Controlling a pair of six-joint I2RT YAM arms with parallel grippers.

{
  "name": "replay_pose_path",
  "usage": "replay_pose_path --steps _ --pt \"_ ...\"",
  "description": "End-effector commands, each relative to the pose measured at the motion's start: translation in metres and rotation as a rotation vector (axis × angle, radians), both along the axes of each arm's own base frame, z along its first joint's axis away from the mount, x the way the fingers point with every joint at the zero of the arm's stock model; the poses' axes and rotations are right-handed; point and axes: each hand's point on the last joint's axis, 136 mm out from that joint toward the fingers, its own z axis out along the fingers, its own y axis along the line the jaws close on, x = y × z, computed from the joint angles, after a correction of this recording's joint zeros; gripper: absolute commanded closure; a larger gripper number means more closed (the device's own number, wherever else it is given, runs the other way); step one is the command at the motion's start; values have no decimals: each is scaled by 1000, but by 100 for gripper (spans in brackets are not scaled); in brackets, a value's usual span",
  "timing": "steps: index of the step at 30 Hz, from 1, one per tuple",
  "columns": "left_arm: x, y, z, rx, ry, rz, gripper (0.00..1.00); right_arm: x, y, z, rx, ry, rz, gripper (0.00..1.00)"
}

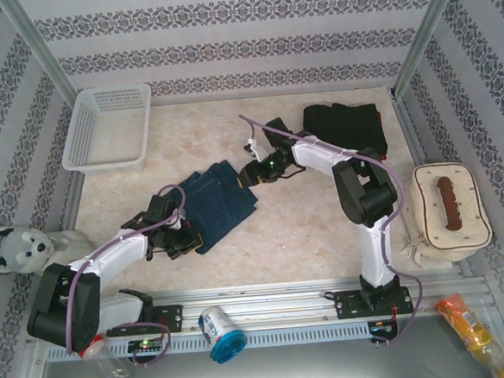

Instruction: Fold and stack the skirts

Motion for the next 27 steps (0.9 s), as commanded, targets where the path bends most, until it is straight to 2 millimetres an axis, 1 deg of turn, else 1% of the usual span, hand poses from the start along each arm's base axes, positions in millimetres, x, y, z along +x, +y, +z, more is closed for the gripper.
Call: replay_pose_path --steps 1,3,5,7,8,12,15,17,19,21,22,24,27 --pt "-5 1 -2 -10 34 13 100 -28 3 5 13 8 78 43" --pt "-5 1 -2 -9 38 13 100 -29 1 6 15 -1 68 44" --pt "-6 1 -2 -8 40 11 100 -31 1 6 25 0 68 48" --pt "-6 2 -2 -6 42 12 100 -35 2 5 41 11 78 58" --pt "-5 2 -2 -5 41 11 100 -37 3 4 44 17 82 60" --pt "-6 3 -3 -2 44 13 100 -43 5 -3 46 44 98 64" --pt "-6 3 -3 -1 45 15 100 -45 4 -5 28 31 100 62" --pt "-7 3 -3 -1 48 15 100 -38 -1 -6 -8 -12 59 55" --pt "-7 3 -3 -2 46 14 100 -29 -9 0 -33 -65 4 51" --pt "-7 3 -3 -1 47 14 100 -26 -15 9 -42 -106 -29 51" --pt "-7 3 -3 0 47 14 100 -26 -18 12 -48 -123 -38 51" --pt "-7 3 -3 1 50 15 100 -34 -20 15 -44 -123 -34 53" --pt "-7 3 -4 1 50 16 100 -50 -17 10 -26 -87 -1 55"
